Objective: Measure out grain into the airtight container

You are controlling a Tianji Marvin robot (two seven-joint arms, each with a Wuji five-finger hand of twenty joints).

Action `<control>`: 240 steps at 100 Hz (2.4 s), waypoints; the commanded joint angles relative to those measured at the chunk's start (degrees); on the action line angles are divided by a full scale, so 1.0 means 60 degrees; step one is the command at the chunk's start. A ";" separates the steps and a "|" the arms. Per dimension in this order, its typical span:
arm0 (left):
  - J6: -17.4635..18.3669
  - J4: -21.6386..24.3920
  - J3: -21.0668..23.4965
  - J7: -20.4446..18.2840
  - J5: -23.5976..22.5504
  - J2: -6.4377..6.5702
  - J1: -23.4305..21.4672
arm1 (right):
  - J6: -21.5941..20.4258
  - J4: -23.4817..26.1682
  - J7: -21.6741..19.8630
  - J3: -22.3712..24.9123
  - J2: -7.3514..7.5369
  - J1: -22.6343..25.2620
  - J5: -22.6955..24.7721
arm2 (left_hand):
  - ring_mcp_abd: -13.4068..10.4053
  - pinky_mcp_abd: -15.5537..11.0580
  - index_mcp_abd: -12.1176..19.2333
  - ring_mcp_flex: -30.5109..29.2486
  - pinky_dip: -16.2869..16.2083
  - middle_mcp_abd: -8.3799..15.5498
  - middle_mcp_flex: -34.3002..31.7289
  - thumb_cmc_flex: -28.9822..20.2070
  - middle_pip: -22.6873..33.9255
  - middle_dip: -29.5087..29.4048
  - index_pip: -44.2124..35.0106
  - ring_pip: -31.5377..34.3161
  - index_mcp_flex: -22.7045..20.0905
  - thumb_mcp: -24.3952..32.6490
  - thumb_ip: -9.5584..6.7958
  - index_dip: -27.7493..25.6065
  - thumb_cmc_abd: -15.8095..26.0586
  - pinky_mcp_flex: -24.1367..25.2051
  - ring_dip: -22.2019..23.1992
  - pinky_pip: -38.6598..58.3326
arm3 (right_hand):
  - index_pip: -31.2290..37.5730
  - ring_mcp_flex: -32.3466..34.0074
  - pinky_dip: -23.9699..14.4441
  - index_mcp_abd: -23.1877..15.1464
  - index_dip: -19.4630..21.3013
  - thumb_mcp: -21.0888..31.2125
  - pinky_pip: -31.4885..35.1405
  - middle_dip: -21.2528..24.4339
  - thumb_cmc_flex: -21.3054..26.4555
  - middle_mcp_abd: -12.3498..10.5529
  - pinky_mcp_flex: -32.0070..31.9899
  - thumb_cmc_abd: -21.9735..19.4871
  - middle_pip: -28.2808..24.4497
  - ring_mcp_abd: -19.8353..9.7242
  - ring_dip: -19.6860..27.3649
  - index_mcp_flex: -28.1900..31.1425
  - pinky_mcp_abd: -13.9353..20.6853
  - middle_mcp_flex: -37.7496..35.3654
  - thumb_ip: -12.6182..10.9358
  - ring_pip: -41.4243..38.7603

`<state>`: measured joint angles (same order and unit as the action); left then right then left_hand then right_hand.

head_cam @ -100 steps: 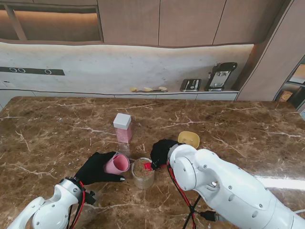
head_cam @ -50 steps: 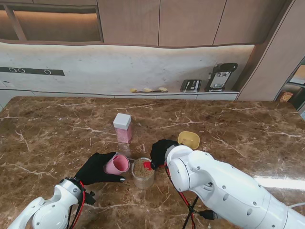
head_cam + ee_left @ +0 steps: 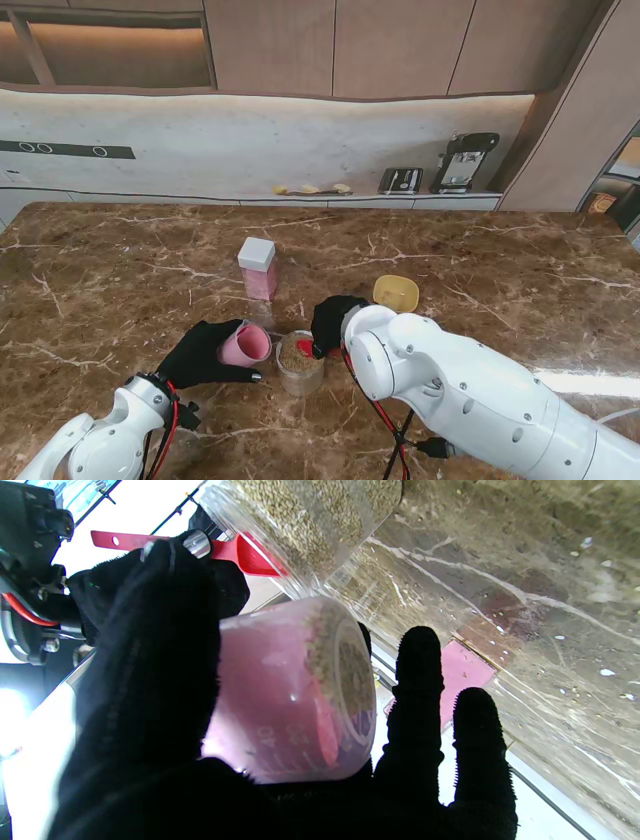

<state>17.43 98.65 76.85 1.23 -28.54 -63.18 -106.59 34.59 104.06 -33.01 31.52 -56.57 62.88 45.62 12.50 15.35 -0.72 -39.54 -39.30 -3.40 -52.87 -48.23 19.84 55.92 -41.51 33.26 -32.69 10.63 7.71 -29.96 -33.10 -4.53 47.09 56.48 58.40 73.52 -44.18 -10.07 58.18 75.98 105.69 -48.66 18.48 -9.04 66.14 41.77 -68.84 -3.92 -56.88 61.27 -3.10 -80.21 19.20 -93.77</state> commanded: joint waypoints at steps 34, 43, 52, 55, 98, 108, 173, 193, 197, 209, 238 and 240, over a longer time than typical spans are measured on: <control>0.0043 -0.0060 0.0008 0.0044 -0.0019 -0.0021 -0.0071 | -0.0542 -0.0192 -0.0024 0.0247 -0.0069 0.0201 -0.0313 | -0.0231 0.0086 0.1951 -0.0111 -0.0048 0.0494 -0.1179 -0.1994 0.0714 0.0074 -0.1731 0.0087 -0.2073 0.3301 0.0323 0.0060 0.2378 0.0173 0.0085 -0.0164 | 0.0195 0.0328 -0.0085 -0.0240 0.0113 0.0269 0.1945 0.0031 0.0117 -0.0330 0.0462 -0.0132 -0.0238 -0.0326 -0.0158 0.0230 0.0549 -0.0459 -0.0479 -0.0671; 0.0041 -0.0062 0.0011 0.0038 -0.0013 -0.0020 -0.0070 | -0.0824 -0.0227 -0.0012 0.0392 -0.0087 0.0288 -0.0384 | -0.0234 0.0090 0.1942 -0.0111 -0.0048 0.0499 -0.1178 -0.1996 0.0718 0.0077 -0.1729 0.0088 -0.2068 0.3299 0.0322 0.0060 0.2378 0.0173 0.0086 -0.0165 | 0.0184 0.0328 -0.0080 -0.0266 0.0133 0.0283 0.1949 0.0023 0.0110 -0.0325 0.0462 -0.0123 -0.0247 -0.0319 -0.0156 0.0228 0.0541 -0.0461 -0.0466 -0.0679; 0.0051 -0.0074 0.0002 0.0037 -0.0012 -0.0020 -0.0059 | -0.1076 -0.0270 -0.0038 0.0453 -0.0091 0.0304 -0.0485 | -0.0223 0.0082 0.1939 -0.0119 -0.0047 0.0482 -0.1180 -0.1994 0.0718 0.0076 -0.1731 0.0093 -0.2076 0.3300 0.0322 0.0059 0.2381 0.0173 0.0089 -0.0166 | 0.0180 0.0327 -0.0078 -0.0265 0.0145 0.0296 0.1953 0.0019 0.0101 -0.0323 0.0463 -0.0128 -0.0251 -0.0311 -0.0154 0.0235 0.0538 -0.0460 -0.0456 -0.0685; 0.0054 -0.0077 -0.0001 0.0038 -0.0009 -0.0020 -0.0056 | -0.1113 -0.0283 -0.0046 0.0445 -0.0090 0.0292 -0.0522 | -0.0224 0.0081 0.1933 -0.0117 -0.0047 0.0485 -0.1181 -0.1994 0.0719 0.0076 -0.1729 0.0093 -0.2074 0.3302 0.0322 0.0061 0.2381 0.0171 0.0089 -0.0166 | 0.0177 0.0327 -0.0077 -0.0264 0.0148 0.0297 0.1954 0.0018 0.0096 -0.0323 0.0463 -0.0133 -0.0251 -0.0310 -0.0153 0.0237 0.0538 -0.0459 -0.0452 -0.0686; 0.0062 -0.0108 -0.0001 0.0070 -0.0012 -0.0026 -0.0067 | -0.1604 -0.0509 -0.0211 0.0256 -0.0052 0.0053 -0.0971 | -0.0220 0.0079 0.1928 -0.0103 -0.0044 0.0489 -0.1176 -0.1992 0.0717 0.0071 -0.1718 0.0085 -0.2066 0.3306 0.0323 0.0064 0.2386 0.0180 0.0087 -0.0174 | 0.0130 0.0326 -0.0060 -0.0272 0.0191 0.0279 0.1961 0.0010 0.0087 -0.0323 0.0462 -0.0166 -0.0249 -0.0307 -0.0140 0.0232 0.0537 -0.0460 -0.0422 -0.0692; 0.0061 -0.0117 -0.0002 0.0071 -0.0007 -0.0026 -0.0067 | -0.1705 -0.0529 -0.0260 0.0318 -0.0044 0.0062 -0.1114 | -0.0222 0.0075 0.1933 -0.0099 -0.0044 0.0482 -0.1172 -0.1999 0.0714 0.0073 -0.1719 0.0083 -0.2065 0.3312 0.0323 0.0062 0.2380 0.0181 0.0086 -0.0175 | 0.0126 0.0325 -0.0058 -0.0272 0.0196 0.0294 0.1962 0.0011 0.0079 -0.0331 0.0462 -0.0165 -0.0242 -0.0307 -0.0138 0.0233 0.0537 -0.0459 -0.0425 -0.0693; 0.0048 -0.0157 -0.0026 0.0077 0.0006 -0.0029 -0.0032 | -0.2093 -0.0742 -0.0485 0.0676 -0.0008 0.0122 -0.2079 | -0.0230 0.0087 0.1942 -0.0114 -0.0058 0.0501 -0.1179 -0.1994 0.0715 0.0074 -0.1723 0.0102 -0.2073 0.3299 0.0324 0.0064 0.2378 0.0148 0.0093 -0.0142 | 0.0137 0.0326 0.0014 -0.0283 0.0311 0.0376 0.1824 -0.0006 -0.0016 -0.0335 0.0437 -0.0200 -0.0238 -0.0319 -0.0096 0.0285 0.0470 -0.0458 -0.0499 -0.0619; 0.0049 -0.0164 -0.0031 0.0076 -0.0004 -0.0027 -0.0027 | -0.2030 -0.0875 -0.0406 0.0926 -0.0047 0.0234 -0.2536 | -0.0233 0.0090 0.1942 -0.0112 -0.0054 0.0502 -0.1185 -0.1990 0.0710 0.0070 -0.1725 0.0097 -0.2082 0.3307 0.0326 0.0064 0.2373 0.0160 0.0091 -0.0145 | 0.0127 0.0327 0.0028 -0.0282 0.0322 0.0366 0.1800 -0.0013 -0.0014 -0.0336 0.0433 -0.0214 -0.0237 -0.0313 -0.0087 0.0290 0.0444 -0.0458 -0.0468 -0.0610; 0.0050 -0.0164 -0.0030 0.0078 -0.0009 -0.0027 -0.0026 | -0.2028 -0.0914 -0.0403 0.0992 -0.0055 0.0256 -0.2687 | -0.0223 0.0096 0.1941 -0.0117 -0.0054 0.0499 -0.1186 -0.1985 0.0710 0.0069 -0.1727 0.0098 -0.2084 0.3309 0.0326 0.0063 0.2374 0.0156 0.0091 -0.0143 | 0.0125 0.0326 0.0029 -0.0281 0.0322 0.0365 0.1800 -0.0014 -0.0010 -0.0336 0.0433 -0.0217 -0.0237 -0.0312 -0.0086 0.0289 0.0442 -0.0458 -0.0466 -0.0608; 0.0046 -0.0163 -0.0031 0.0057 -0.0009 -0.0023 -0.0018 | -0.2029 -0.1056 -0.0374 0.1167 -0.0085 0.0313 -0.3075 | -0.0224 0.0085 0.1951 -0.0118 -0.0048 0.0502 -0.1182 -0.1984 0.0709 0.0069 -0.1724 0.0098 -0.2082 0.3311 0.0327 0.0064 0.2376 0.0161 0.0091 -0.0151 | 0.0119 0.0326 0.0038 -0.0281 0.0329 0.0350 0.1785 -0.0017 0.0003 -0.0336 0.0429 -0.0231 -0.0235 -0.0294 -0.0075 0.0282 0.0422 -0.0458 -0.0450 -0.0592; 0.0022 -0.0170 -0.0057 0.0025 -0.0008 -0.0017 0.0014 | -0.1910 -0.1306 -0.0384 0.1564 -0.0144 0.0406 -0.3967 | -0.0229 0.0087 0.1945 -0.0094 -0.0043 0.0510 -0.1166 -0.1988 0.0697 0.0069 -0.1716 0.0086 -0.2064 0.3307 0.0329 0.0064 0.2378 0.0171 0.0087 -0.0158 | 0.0112 0.0324 0.0069 -0.0269 0.0335 0.0319 0.1771 -0.0017 0.0041 -0.0304 0.0423 -0.0230 -0.0222 -0.0204 -0.0050 0.0255 0.0330 -0.0459 -0.0432 -0.0576; 0.0022 -0.0170 -0.0056 0.0025 -0.0010 -0.0017 0.0016 | -0.1904 -0.1320 -0.0403 0.1609 -0.0145 0.0416 -0.4052 | -0.0228 0.0086 0.1946 -0.0092 -0.0043 0.0503 -0.1164 -0.1988 0.0695 0.0068 -0.1720 0.0086 -0.2069 0.3306 0.0329 0.0061 0.2380 0.0171 0.0087 -0.0158 | 0.0110 0.0324 0.0070 -0.0268 0.0334 0.0322 0.1771 -0.0017 0.0049 -0.0303 0.0423 -0.0234 -0.0221 -0.0204 -0.0049 0.0252 0.0326 -0.0457 -0.0434 -0.0577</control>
<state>17.68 97.86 76.73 1.45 -28.53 -63.22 -106.33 22.63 96.88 -34.41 40.52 -57.38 65.01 22.46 12.50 15.35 -0.73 -39.54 -39.29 -3.40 -52.89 -48.23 19.84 55.92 -41.52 33.26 -32.70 10.63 7.71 -29.96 -33.10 -4.53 47.09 56.47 58.40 73.52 -44.18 -10.05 59.18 75.66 105.69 -48.66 18.48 -9.06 66.14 40.93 -68.84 -3.92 -56.88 61.27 -3.06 -80.21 19.20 -93.77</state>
